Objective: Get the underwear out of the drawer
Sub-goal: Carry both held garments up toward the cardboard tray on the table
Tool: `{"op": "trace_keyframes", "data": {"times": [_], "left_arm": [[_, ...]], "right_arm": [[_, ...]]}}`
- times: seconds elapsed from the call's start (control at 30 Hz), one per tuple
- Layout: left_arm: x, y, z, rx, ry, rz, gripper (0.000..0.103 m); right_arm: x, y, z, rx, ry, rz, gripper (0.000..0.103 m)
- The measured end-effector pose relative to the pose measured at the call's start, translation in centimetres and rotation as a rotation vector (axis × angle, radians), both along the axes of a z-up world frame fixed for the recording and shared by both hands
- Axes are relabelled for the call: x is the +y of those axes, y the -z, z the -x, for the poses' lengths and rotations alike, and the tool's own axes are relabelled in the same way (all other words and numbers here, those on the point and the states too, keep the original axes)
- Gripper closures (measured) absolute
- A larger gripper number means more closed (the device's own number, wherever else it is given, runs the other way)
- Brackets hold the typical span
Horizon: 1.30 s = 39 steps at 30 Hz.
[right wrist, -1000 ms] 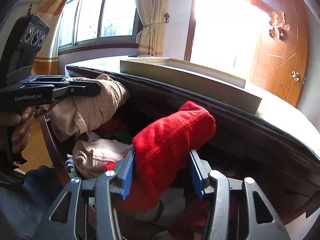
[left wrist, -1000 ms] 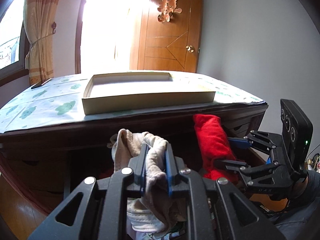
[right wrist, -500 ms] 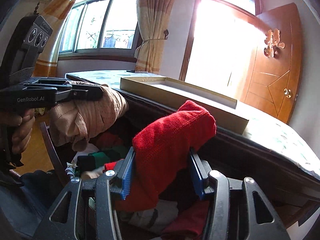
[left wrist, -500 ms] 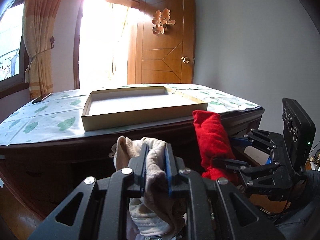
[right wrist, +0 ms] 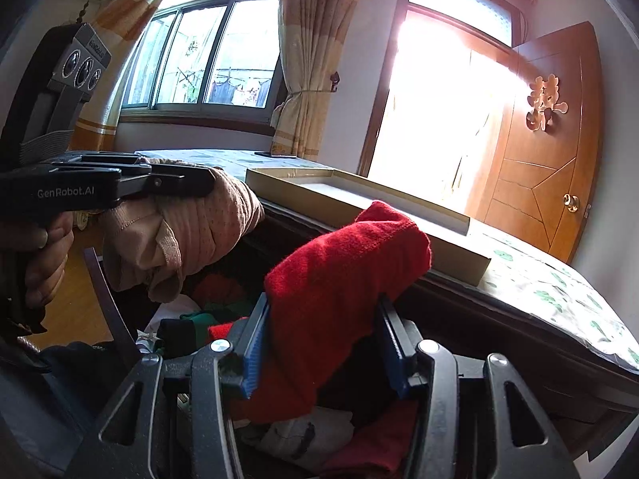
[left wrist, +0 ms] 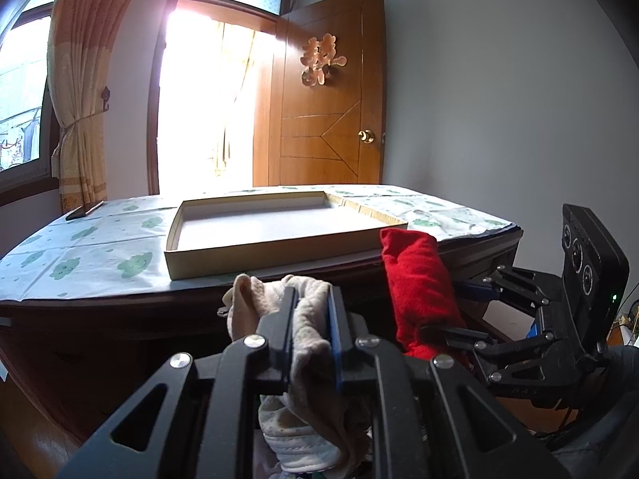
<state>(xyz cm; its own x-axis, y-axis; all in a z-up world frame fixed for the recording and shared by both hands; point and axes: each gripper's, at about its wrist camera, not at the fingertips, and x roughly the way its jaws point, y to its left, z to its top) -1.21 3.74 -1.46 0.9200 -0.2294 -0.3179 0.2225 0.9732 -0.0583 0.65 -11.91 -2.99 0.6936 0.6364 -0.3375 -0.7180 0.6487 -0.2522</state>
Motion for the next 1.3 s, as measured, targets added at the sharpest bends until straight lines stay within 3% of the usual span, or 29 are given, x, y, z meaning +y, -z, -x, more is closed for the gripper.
{"op": "trace_keyframes", "data": {"times": [0.3,0.67,1.3], "left_arm": [[0.6,-0.7,0.9,-0.055,-0.002,0.035,0.091],[1.0,-1.8,1.0,-0.065,-0.011,0.055,0.092],[0.0,-5.9,-2.9,-0.095,0.012,-0.003,0.092]], "right_arm": [[-0.2,-0.5,-0.1,-0.018,-0.007,-0.033,0.051],[-0.1,-1.1,-0.9,-0.005,-0.022,-0.065,0.051],[-0.4,-4.0,-4.1,-0.028,-0.015,-0.089,0.051]]}}
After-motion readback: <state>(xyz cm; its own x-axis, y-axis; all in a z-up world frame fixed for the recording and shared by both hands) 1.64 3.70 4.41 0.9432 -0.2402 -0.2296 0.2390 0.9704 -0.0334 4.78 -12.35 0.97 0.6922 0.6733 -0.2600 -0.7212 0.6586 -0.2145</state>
